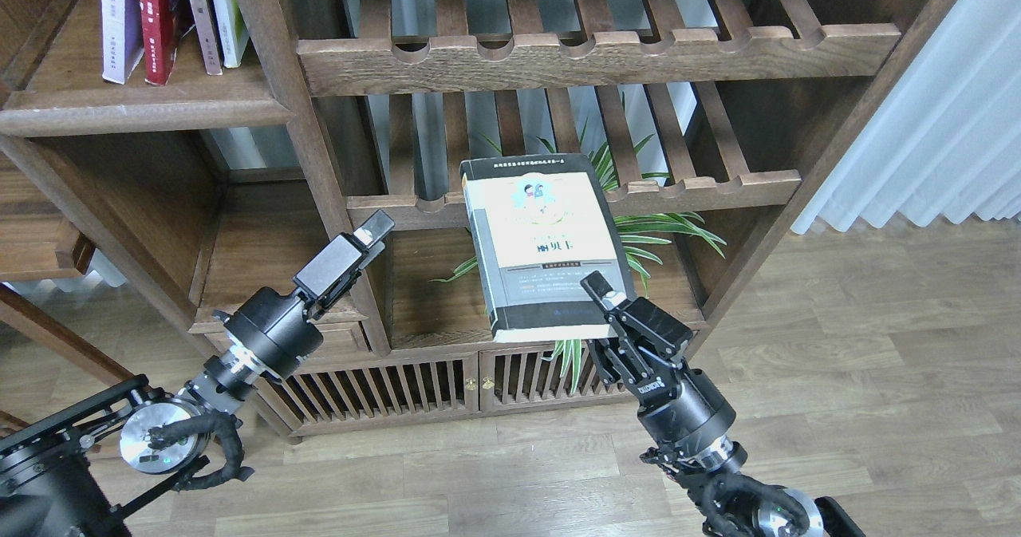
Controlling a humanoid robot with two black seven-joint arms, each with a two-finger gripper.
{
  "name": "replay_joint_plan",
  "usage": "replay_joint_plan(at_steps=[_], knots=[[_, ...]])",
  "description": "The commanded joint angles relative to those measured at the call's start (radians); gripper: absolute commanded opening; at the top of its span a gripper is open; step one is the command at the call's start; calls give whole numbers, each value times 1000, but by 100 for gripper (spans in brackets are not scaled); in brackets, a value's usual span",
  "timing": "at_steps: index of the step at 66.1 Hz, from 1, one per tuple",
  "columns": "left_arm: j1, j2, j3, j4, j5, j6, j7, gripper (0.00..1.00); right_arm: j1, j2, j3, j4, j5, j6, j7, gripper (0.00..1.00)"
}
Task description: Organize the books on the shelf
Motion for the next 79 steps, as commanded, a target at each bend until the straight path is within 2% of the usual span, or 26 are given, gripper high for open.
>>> replay_joint_plan(at_steps=[1, 16, 38, 46, 79], knots=[[-12, -33, 1, 0, 0, 0, -4, 91, 35, -10, -26, -22, 1, 0, 0, 5], [-42, -47, 73, 0, -19, 0, 0, 90, 95, -21, -43, -42, 7, 0, 0, 5], [-96, -47, 78, 0, -45, 0, 5, 89, 103, -20, -56, -67, 3, 0, 0, 5], [-99, -42, 78, 0, -48, 0, 5, 81, 108, -18, -57, -71, 6, 0, 0, 5], [-96, 7, 87, 0, -95, 0, 1, 82, 114, -3, -57, -67, 27, 0, 0, 5]])
